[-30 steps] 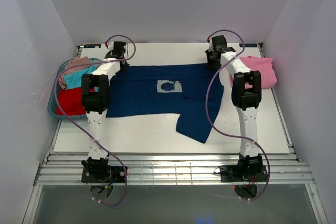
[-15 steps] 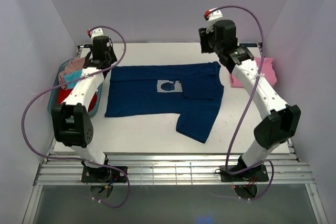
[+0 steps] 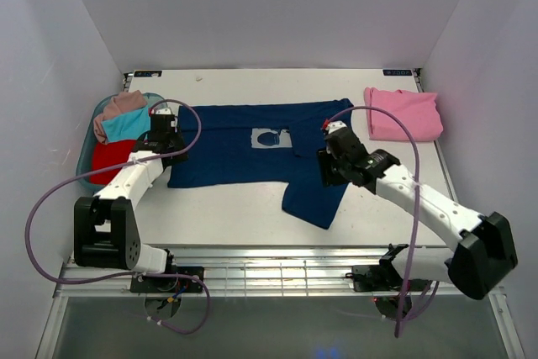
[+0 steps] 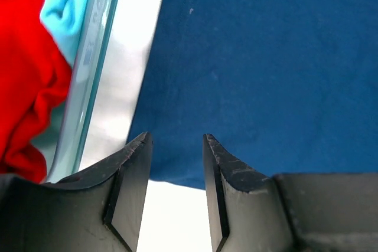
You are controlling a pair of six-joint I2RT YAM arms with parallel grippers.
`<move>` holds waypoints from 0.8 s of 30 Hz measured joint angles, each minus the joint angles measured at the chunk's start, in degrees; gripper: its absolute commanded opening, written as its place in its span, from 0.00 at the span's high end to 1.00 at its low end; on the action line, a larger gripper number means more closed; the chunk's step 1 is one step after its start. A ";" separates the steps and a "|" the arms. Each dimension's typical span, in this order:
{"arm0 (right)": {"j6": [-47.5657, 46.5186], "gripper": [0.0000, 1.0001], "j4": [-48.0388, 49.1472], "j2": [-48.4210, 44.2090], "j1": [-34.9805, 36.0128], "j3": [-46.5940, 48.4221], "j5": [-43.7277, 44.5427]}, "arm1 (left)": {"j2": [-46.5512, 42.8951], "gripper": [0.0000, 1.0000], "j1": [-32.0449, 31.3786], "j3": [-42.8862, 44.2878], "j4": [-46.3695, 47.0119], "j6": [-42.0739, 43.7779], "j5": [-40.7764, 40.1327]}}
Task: Fold and stack the t-shirts
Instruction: Fold the tshirt
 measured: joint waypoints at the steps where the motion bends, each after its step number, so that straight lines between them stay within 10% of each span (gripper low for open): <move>1: 1.27 0.49 -0.46 -2.75 0.46 -1.03 0.11 | -1.22 0.50 0.00 -0.66 0.02 -0.20 0.31; 24: 16.02 0.49 -0.13 -1.95 10.34 -12.61 0.50 | 2.91 0.49 0.11 -8.33 -0.72 -5.53 -2.40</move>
